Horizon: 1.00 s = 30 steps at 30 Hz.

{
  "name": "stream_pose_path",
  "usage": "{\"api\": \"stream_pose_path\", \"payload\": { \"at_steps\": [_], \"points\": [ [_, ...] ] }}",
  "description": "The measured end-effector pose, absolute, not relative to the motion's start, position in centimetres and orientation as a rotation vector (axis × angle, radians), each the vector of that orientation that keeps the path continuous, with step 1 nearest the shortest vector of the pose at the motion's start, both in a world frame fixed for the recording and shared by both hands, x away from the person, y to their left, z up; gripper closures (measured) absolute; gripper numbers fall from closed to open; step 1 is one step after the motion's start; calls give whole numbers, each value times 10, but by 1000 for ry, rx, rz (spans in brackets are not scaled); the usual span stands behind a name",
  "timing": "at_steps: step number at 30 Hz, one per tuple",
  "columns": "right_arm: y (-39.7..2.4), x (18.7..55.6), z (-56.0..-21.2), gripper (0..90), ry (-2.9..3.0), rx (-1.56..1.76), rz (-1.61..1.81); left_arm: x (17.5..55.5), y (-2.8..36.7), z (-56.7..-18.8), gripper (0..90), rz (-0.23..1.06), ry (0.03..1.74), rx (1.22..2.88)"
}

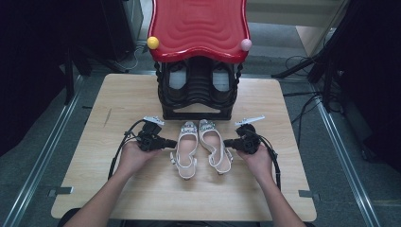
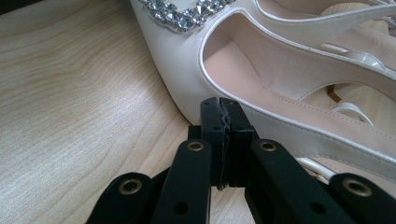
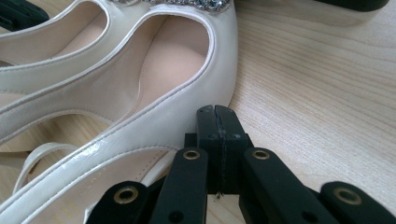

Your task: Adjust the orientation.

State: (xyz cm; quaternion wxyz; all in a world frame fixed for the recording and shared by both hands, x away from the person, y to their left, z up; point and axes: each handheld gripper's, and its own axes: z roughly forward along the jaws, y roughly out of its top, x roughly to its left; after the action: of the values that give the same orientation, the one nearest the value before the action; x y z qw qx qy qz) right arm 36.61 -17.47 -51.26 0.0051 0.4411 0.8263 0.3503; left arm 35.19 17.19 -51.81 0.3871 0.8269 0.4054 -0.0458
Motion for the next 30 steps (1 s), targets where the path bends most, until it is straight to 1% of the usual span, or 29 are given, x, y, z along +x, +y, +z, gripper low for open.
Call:
{"api": "stream_pose_path", "payload": {
  "at_steps": [6, 13, 20, 30],
  "points": [
    [-174, 365, -514, 900, 2596, 1396, 1122, 353, 169, -523, 886, -129, 1040, 2126],
    [-174, 363, -515, 900, 2612, 1399, 1133, 353, 169, -526, 889, -143, 1050, 2109],
    [-168, 369, -518, 900, 2570, 1413, 1101, 351, 170, -528, 896, -153, 1053, 2131],
    [-163, 373, -518, 900, 2577, 1390, 1090, 350, 170, -529, 893, -155, 1068, 2109]
  ]
}}
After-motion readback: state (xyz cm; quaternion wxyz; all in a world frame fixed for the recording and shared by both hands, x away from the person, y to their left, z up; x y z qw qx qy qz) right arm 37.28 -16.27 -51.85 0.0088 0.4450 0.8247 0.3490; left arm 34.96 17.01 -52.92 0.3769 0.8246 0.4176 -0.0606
